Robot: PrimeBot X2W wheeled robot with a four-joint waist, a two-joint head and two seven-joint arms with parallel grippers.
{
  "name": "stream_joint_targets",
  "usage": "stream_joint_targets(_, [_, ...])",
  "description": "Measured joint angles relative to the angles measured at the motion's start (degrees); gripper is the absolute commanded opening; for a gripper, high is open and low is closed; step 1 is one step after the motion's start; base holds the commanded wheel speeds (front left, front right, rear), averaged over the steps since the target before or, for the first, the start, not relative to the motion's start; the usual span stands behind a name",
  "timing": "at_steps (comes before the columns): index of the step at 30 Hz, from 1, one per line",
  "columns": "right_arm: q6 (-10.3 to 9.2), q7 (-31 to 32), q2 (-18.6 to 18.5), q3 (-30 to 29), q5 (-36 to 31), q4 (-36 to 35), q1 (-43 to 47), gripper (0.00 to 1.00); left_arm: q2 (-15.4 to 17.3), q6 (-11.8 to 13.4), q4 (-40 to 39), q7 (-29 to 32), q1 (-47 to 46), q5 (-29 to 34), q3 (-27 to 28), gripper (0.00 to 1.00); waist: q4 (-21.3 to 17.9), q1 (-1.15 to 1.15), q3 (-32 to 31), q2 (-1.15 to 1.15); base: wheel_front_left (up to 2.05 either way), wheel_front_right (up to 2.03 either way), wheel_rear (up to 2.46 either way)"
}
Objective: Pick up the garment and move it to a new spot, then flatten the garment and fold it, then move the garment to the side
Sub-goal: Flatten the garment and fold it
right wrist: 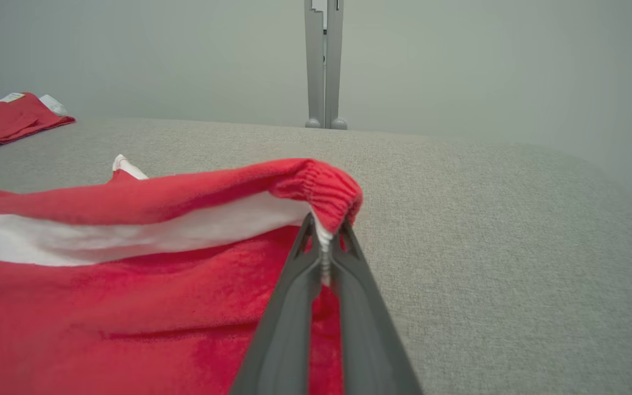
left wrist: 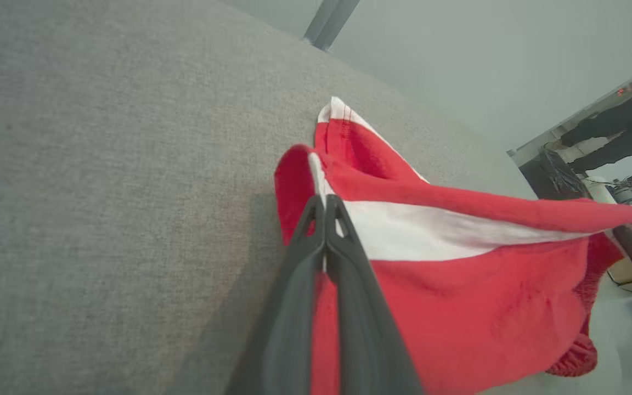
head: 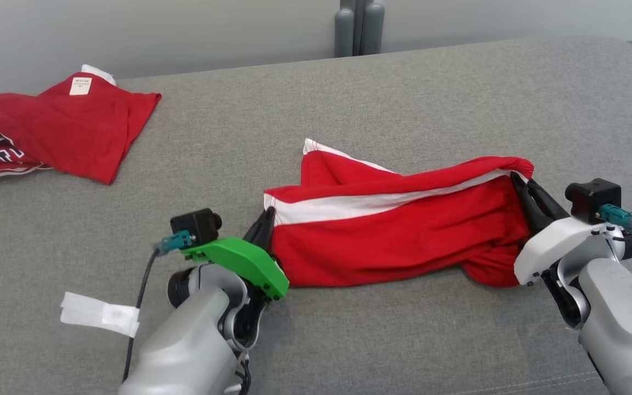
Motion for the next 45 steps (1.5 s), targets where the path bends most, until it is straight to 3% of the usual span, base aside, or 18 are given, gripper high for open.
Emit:
stream_joint_targets(6, [0.0, 2.6, -2.7, 1.5, 7.4, -6.5, 1.8, 0.0, 1.9, -1.0, -8.4, -0.1, 2.0, 8.9, 11.1, 0.0, 0.1, 0.0, -1.6, 0.0, 0.0, 0.0, 0.0])
stream_joint_targets(13, [0.0, 7.4, -7.0, 1.6, 15.0, -20.2, 5.7, 0.0, 2.7, -1.2, -22.1, -0.2, 8.8, 17.5, 20.2, 0.0, -0.1, 0.0, -4.6, 0.0, 0.0, 0.0, 0.0])
stream_joint_targets(22, [0.0, 14.6, -10.1, -4.5, 20.0, -39.5, 10.8, 0.0, 5.0, 0.4, -40.9, -0.2, 13.5, 23.0, 25.0, 0.0, -0.8, 0.0, -9.2, 0.0, 0.0, 0.0, 0.0])
stream_joint_targets(28, [0.0, 19.7, -9.2, -8.6, 19.4, -45.9, 10.8, 0.0, 8.1, 2.4, -50.0, 3.1, 10.8, 24.3, 26.1, 0.0, -1.1, 0.0, -10.7, 0.0, 0.0, 0.0, 0.0])
stream_joint_targets(32, [0.0, 22.5, -7.5, -8.6, 17.8, -45.5, 7.4, 0.0, 10.0, 3.3, -51.5, 6.9, 6.2, 25.5, 26.1, 0.0, -1.0, 0.0, -10.3, 0.0, 0.0, 0.0, 0.0])
stream_joint_targets(36, [0.0, 24.0, -5.6, -6.7, 15.5, -40.8, 2.1, 0.0, 11.0, 3.4, -47.9, 10.2, -0.1, 26.5, 25.7, 0.0, -0.8, 0.0, -9.2, 0.0, 0.0, 0.0, 0.0])
stream_joint_targets(40, [0.0, 22.9, -3.2, -3.8, 12.0, -29.2, -8.0, 0.0, 11.1, 2.6, -39.3, 12.7, -8.4, 27.8, 24.8, 0.0, -0.5, 0.0, -6.8, 0.0, 0.0, 0.0, 0.0])
stream_joint_targets(45, [0.0, 16.3, 0.8, 0.3, 6.9, -13.9, -24.3, 0.0, 11.0, 1.6, -27.3, 12.0, -21.2, 31.1, 24.6, 0.0, -0.1, 0.0, -2.1, 0.0, 0.0, 0.0, 0.0])
